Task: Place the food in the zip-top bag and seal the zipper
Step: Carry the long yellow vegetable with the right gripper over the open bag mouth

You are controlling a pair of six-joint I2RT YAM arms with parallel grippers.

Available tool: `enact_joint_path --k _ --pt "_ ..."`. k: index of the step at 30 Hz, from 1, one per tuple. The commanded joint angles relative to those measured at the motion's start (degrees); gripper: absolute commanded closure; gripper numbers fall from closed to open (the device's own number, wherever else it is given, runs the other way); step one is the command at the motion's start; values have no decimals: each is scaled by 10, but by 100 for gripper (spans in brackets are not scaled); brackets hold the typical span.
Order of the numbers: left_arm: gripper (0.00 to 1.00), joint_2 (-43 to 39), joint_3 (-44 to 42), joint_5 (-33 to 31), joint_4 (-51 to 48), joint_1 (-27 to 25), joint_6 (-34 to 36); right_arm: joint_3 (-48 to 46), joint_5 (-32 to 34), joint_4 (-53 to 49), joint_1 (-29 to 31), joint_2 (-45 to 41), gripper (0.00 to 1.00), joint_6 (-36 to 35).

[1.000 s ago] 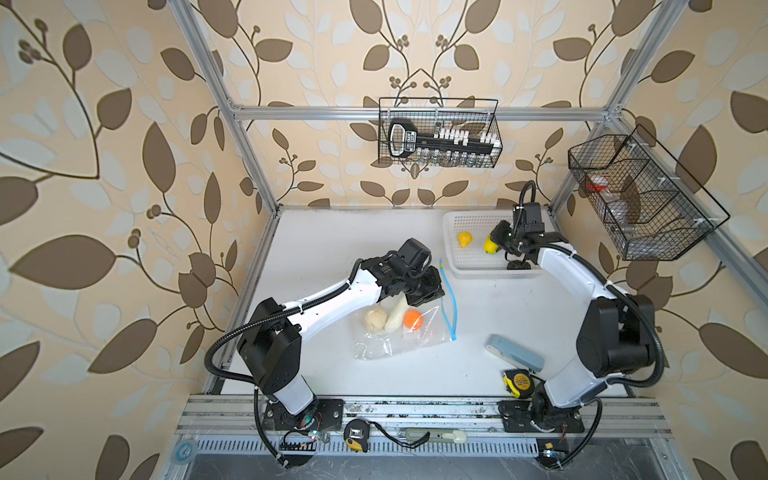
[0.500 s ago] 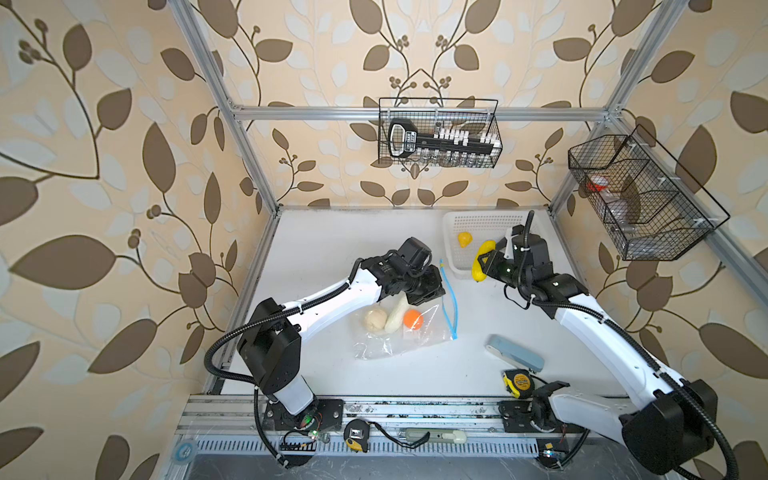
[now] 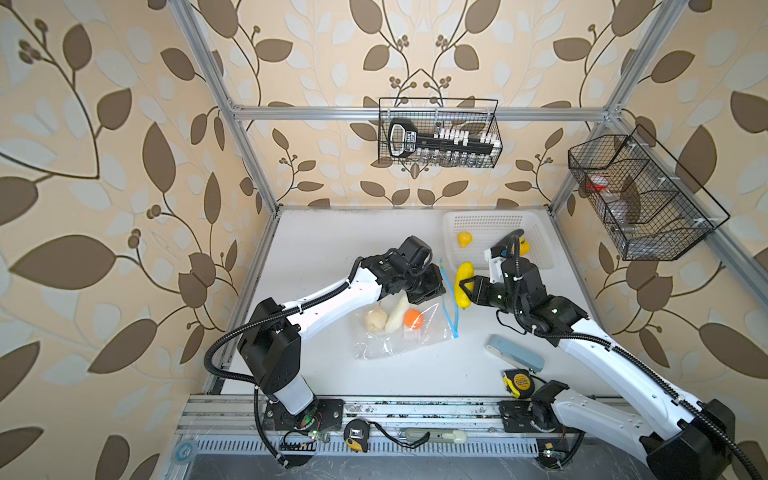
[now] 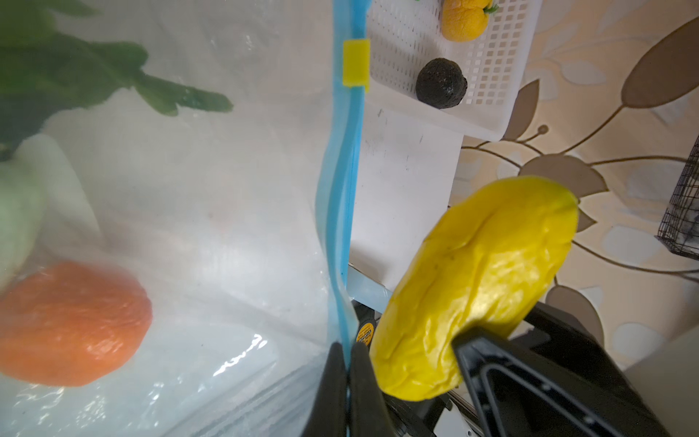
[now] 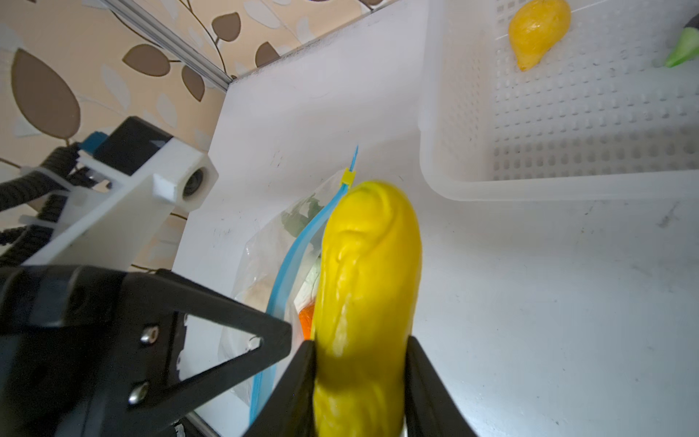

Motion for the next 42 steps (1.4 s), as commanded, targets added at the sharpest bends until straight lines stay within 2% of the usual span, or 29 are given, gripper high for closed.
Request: enact_joint_path --k 1,17,42 --pt "100 0 27 -14 -2 -6 3 -8 -9 8 16 -6 64 -1" --pt "100 -4 26 -18 -5 -8 3 -29 -33 17 38 30 64 -2" --pt "100 -4 28 -20 -6 -9 3 -35 -17 8 48 74 61 -38"
